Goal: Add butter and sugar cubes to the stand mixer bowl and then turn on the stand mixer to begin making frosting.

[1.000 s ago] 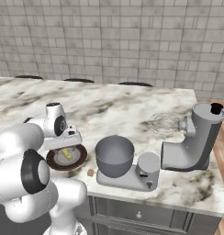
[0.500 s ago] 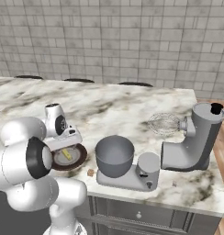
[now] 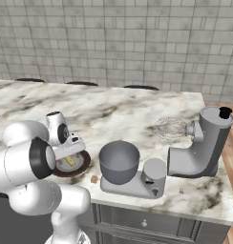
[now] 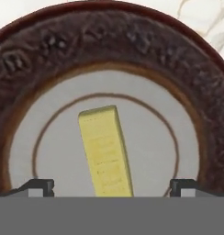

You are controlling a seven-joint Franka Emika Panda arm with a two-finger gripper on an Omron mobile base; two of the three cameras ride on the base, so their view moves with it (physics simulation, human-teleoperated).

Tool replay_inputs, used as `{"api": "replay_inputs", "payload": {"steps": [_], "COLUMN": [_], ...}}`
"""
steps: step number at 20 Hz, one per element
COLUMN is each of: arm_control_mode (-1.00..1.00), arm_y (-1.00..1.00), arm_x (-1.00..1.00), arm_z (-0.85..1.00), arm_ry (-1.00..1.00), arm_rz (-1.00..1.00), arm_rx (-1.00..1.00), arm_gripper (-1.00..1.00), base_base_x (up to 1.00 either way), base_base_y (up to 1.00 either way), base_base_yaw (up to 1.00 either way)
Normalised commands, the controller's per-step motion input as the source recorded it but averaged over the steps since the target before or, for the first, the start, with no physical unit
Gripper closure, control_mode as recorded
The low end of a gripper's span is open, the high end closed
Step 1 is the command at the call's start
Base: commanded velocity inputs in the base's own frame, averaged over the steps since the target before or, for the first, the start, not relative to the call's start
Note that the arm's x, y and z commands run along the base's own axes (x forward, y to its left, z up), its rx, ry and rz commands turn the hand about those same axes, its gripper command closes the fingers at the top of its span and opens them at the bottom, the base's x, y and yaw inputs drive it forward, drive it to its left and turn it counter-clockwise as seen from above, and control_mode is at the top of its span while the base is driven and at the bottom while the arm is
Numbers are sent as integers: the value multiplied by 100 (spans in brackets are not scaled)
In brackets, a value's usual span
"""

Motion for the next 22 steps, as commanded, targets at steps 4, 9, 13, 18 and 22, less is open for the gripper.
{"api": "replay_inputs", "payload": {"steps": [4, 9, 13, 18, 22], "arm_control_mode": [-100, -100, -100, -100, -100], "arm_y": [0, 0, 0, 0, 0], "arm_x": [0, 0, 0, 0, -15], "arm_z": [-20, -35, -16, -8, -3], "arm_ry": [0, 10, 6, 1, -1], "arm_rz": [6, 3, 0, 1, 0], "arm_rx": [0, -1, 0, 0, 0], "arm_gripper": [-100, 100, 100, 100, 100], "base_base_x": [0, 0, 0, 0, 0], "base_base_y": [0, 0, 0, 0, 0], "base_base_yaw": [0, 0, 0, 0, 0]}}
